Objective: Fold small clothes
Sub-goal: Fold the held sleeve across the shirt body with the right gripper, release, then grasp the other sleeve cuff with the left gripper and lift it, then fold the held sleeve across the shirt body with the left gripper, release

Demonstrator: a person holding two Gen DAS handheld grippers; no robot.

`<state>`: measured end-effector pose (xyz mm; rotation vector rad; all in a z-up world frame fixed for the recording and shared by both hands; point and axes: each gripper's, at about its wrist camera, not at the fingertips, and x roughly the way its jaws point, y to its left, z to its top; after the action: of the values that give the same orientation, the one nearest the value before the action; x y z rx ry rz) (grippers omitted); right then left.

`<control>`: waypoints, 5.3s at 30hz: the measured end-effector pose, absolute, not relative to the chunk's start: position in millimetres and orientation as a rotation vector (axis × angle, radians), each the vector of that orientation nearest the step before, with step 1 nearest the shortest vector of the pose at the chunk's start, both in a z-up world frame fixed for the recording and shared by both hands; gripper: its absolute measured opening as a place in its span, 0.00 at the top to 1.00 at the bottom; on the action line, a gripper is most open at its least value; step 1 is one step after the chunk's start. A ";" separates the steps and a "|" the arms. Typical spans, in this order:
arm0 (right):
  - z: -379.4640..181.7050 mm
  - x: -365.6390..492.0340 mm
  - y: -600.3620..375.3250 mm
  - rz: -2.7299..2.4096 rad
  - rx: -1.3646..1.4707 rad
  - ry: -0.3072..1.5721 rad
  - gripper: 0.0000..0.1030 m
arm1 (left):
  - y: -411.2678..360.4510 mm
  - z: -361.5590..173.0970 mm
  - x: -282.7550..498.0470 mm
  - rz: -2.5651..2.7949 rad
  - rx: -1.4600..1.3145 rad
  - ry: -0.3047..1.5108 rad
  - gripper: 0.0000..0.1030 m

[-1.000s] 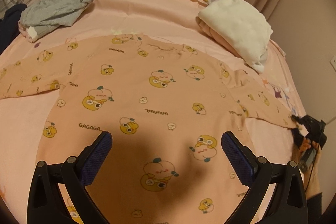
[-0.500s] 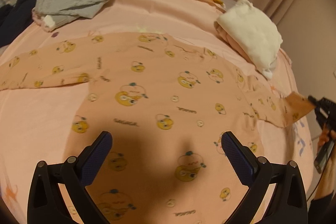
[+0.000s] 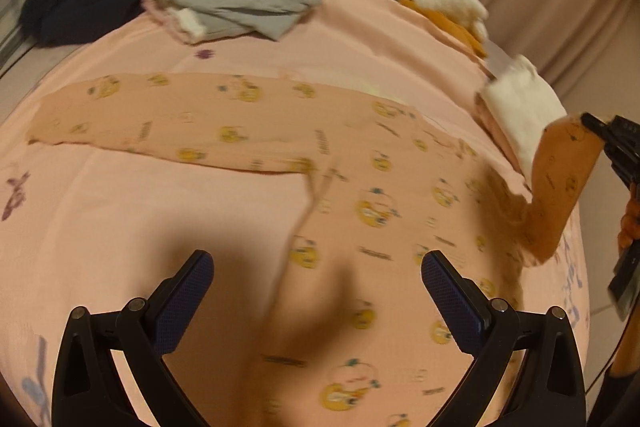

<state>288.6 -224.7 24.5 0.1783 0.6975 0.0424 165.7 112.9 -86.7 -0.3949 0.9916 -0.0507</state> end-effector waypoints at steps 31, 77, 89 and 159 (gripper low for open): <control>-100.1 277.4 -206.1 0.296 0.215 0.915 0.72 | 107.7 -72.4 230.8 -0.175 -0.473 0.935 0.01; -107.3 186.0 -244.0 0.311 0.422 0.897 0.56 | 391.0 -164.2 185.0 0.188 -1.210 0.628 0.29; -119.3 184.6 -240.4 0.288 0.422 0.935 0.56 | 401.2 -161.9 206.5 0.338 -1.030 0.722 0.83; -144.4 304.6 -208.4 0.196 0.295 0.970 0.94 | 153.3 -116.8 178.7 -0.024 -0.381 0.938 0.33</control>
<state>304.6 -208.4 -144.4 0.2947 0.9703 0.1963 178.7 153.3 -116.8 -0.3809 0.9377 -0.0238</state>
